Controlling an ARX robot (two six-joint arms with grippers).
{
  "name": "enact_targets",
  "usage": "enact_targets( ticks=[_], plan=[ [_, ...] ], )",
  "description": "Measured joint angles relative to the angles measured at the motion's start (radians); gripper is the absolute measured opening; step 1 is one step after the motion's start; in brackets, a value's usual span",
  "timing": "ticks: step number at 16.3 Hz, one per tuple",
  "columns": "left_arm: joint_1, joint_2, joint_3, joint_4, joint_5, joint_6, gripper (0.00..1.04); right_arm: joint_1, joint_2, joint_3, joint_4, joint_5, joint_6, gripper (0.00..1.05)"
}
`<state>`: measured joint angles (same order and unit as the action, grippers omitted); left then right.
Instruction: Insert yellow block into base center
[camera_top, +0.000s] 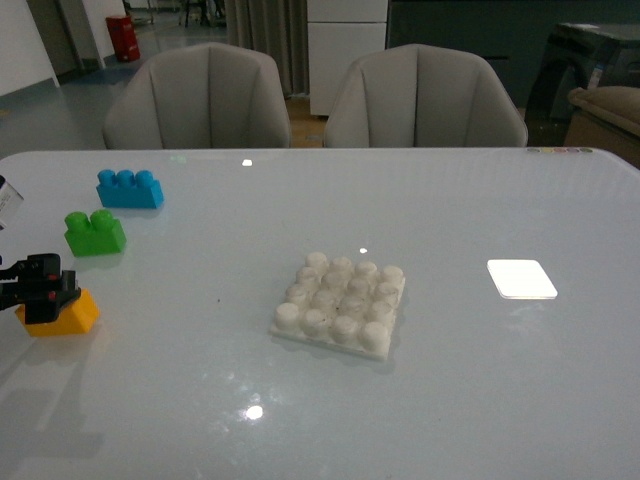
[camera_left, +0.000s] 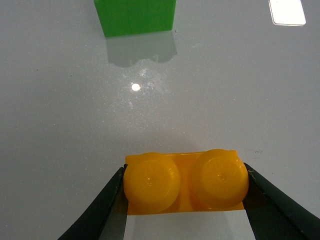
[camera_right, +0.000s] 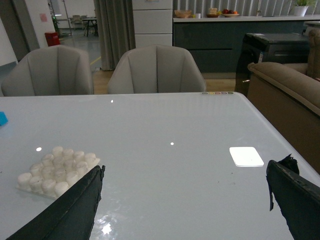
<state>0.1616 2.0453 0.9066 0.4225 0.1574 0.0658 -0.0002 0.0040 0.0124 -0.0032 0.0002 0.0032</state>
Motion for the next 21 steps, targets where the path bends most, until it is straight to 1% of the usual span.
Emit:
enact_targets(
  ticks=[2,4,6,7,8,11,13,16,18,21],
  plan=[
    [-0.034,-0.088,-0.029,-0.029,-0.005,-0.001,0.58,0.000,0.000,0.000,0.000,0.000,0.000,0.98],
    [-0.095,-0.196,-0.064,-0.036,-0.018,-0.005,0.58,0.000,0.000,0.000,0.000,0.000,0.000,0.98],
    [-0.205,-0.314,-0.124,-0.048,-0.051,-0.016,0.58,0.000,0.000,0.000,0.000,0.000,0.000,0.98],
    [-0.284,-0.349,-0.138,-0.051,-0.076,-0.036,0.58,0.000,0.000,0.000,0.000,0.000,0.000,0.98],
    [-0.352,-0.354,-0.134,-0.042,-0.093,-0.048,0.58,0.000,0.000,0.000,0.000,0.000,0.000,0.98],
    [-0.518,-0.267,-0.051,-0.048,-0.141,-0.084,0.58,0.000,0.000,0.000,0.000,0.000,0.000,0.98],
    [-0.580,-0.209,0.005,-0.056,-0.160,-0.086,0.58,0.000,0.000,0.000,0.000,0.000,0.000,0.98],
    [-0.647,-0.117,0.091,-0.075,-0.177,-0.087,0.58,0.000,0.000,0.000,0.000,0.000,0.000,0.98],
    [-0.663,-0.063,0.148,-0.093,-0.194,-0.087,0.58,0.000,0.000,0.000,0.000,0.000,0.000,0.98],
    [-0.662,0.024,0.230,-0.114,-0.220,-0.089,0.58,0.000,0.000,0.000,0.000,0.000,0.000,0.98]
  ],
)
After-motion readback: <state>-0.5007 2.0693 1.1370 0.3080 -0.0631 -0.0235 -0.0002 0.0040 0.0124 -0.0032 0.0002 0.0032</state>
